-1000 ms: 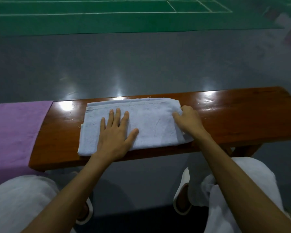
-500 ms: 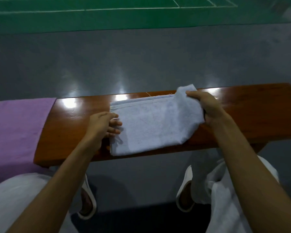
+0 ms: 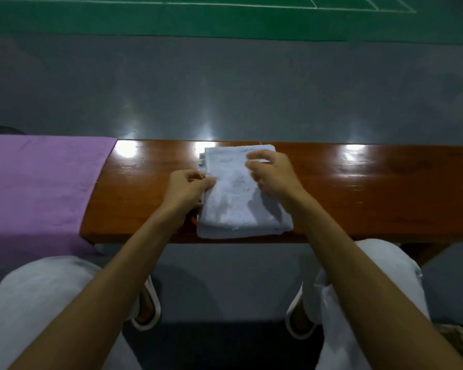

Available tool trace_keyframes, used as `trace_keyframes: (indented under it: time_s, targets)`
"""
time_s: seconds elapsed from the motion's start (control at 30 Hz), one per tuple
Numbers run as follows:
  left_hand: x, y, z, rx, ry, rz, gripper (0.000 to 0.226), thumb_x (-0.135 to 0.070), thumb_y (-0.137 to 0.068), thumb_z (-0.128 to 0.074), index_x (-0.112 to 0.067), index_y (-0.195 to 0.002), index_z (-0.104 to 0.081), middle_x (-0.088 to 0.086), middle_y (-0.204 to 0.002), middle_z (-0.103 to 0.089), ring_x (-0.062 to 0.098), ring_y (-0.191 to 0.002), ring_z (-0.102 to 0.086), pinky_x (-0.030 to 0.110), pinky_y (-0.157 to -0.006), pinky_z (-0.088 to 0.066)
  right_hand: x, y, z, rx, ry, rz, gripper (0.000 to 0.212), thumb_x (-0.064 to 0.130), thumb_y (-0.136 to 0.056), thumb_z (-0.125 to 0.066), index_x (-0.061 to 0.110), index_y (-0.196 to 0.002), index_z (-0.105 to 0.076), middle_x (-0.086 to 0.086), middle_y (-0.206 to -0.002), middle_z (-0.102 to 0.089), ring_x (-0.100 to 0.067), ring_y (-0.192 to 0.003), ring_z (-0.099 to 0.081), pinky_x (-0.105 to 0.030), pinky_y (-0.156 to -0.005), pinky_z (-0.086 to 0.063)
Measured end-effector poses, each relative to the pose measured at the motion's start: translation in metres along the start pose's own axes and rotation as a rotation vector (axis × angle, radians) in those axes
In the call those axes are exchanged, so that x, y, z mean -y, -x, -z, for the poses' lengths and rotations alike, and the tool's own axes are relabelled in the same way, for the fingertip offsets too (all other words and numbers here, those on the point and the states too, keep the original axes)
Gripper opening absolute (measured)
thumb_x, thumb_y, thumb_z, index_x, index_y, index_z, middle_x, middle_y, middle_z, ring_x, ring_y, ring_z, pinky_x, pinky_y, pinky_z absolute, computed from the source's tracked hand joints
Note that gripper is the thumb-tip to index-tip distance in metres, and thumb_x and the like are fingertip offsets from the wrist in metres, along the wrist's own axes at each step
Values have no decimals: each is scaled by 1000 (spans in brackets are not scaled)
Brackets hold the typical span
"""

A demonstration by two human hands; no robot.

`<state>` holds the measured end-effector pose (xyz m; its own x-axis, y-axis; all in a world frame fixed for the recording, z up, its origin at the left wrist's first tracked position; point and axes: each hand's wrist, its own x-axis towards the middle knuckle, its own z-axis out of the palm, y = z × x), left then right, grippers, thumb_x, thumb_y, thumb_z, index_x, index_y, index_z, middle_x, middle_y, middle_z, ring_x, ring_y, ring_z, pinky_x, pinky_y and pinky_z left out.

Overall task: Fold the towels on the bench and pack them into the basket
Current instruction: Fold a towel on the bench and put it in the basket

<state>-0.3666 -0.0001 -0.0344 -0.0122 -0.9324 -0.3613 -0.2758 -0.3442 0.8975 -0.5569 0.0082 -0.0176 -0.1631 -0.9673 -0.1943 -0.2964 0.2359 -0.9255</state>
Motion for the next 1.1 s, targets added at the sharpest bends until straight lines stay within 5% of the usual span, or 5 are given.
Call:
trace_keyframes:
  time_s: [0.3, 0.53, 0.73, 0.87, 1.1]
  targets:
    - [6, -4, 1, -67, -67, -8, 17, -13, -90, -64, -3, -77, -58, 14, -86, -63, 38, -76, -64, 34, -56, -54, -26, 1, 23, -231, 215, -52, 24, 25, -97, -66, 12, -117, -67, -1, -109, -66, -17, -99, -64, -29, -76, -54]
    - [17, 2, -10, -464, -698, -422, 35, -46, -93, -67, -19, -111, -54, -1, -107, -58, 15, -91, -56, 30, -74, -49, -34, 5, 20, -341, 472, 255, 26, 29, -94, -68, 18, -117, -63, 7, -89, -63, -11, -78, -61, -37, -72, -59]
    - [20, 5, -43, 5, -809, -677, 62, -50, -109, -22, -19, -163, -19, 4, -171, -16, 18, -158, -9, 40, -128, -12, -38, 12, -6, -74, 833, 543, 63, 31, -95, -49, 2, -150, -43, -17, -154, -43, -30, -144, -37, -45, -118, -35]
    - [35, -9, -38, 34, -1059, -512, 73, -63, -101, 4, -25, -163, 7, 2, -171, 14, 15, -156, 18, 45, -127, 9, -46, 9, -16, 194, 1018, 414, 89, 57, -86, -7, 13, -164, -2, -8, -171, 3, -21, -158, 9, -46, -128, -1]
    - [41, -20, -32, -18, -1113, -509, 88, -71, -94, 12, -18, -164, 7, 5, -171, 14, 18, -156, 20, 46, -126, 12, -55, 2, -16, 118, 1093, 316, 86, 66, -98, -7, 12, -162, 9, -7, -170, 14, -20, -156, 15, -47, -128, 4]
